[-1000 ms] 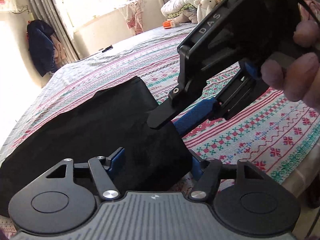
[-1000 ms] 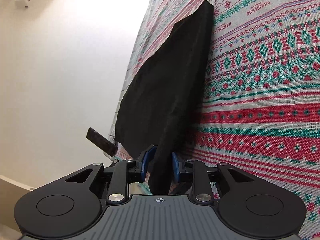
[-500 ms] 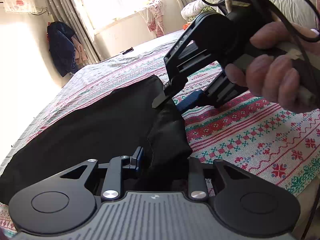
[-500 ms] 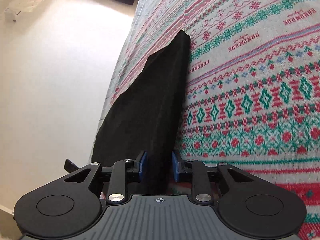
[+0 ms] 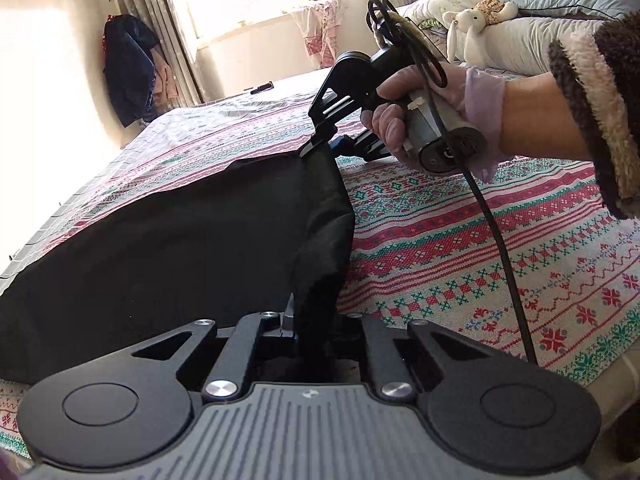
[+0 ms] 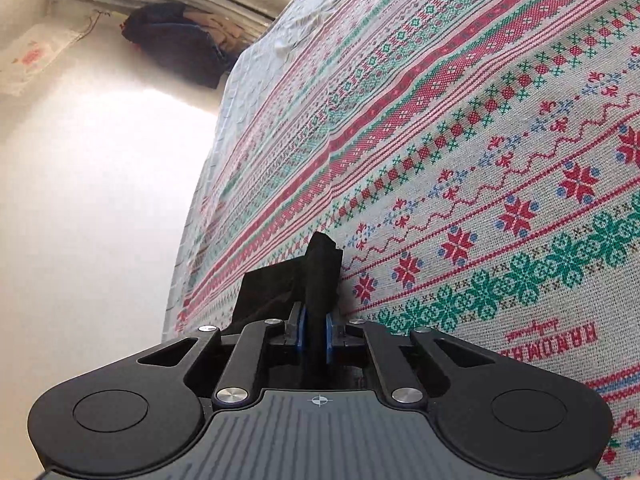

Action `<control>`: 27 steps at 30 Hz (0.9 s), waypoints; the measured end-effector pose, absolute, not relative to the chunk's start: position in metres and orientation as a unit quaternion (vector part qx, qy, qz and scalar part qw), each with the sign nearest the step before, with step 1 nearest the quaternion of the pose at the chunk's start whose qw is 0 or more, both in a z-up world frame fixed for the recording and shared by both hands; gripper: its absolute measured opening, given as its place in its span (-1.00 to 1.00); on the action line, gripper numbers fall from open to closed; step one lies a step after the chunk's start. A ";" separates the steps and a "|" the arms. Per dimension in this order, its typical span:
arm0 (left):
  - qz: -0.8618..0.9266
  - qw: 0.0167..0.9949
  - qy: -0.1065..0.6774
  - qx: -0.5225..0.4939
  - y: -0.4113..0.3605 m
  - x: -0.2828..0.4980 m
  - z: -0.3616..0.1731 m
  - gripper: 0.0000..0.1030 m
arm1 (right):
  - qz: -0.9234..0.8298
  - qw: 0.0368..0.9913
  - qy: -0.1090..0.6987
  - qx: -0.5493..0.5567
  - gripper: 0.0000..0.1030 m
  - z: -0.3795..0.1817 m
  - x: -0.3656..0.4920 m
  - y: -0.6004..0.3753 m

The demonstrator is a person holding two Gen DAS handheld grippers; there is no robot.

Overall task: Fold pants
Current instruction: 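Lift the trousers' end with both grippers and fold it over the rest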

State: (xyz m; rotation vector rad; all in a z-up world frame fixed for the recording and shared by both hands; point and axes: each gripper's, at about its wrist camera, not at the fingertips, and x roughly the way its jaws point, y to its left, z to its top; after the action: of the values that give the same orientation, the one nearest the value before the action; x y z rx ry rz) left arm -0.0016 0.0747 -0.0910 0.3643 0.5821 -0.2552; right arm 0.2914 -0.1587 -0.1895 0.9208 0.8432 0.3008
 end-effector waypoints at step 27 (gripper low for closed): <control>-0.269 0.907 0.312 0.084 -0.078 -0.087 -0.042 -0.45 | 0.003 0.838 0.360 0.410 -0.97 -0.135 0.146 -0.357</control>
State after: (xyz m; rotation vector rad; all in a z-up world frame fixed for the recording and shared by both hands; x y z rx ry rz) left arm -0.0875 -0.0775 -0.0416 0.1726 0.6446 -0.5559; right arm 0.1463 -0.3566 -0.1351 0.8679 0.7607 0.0057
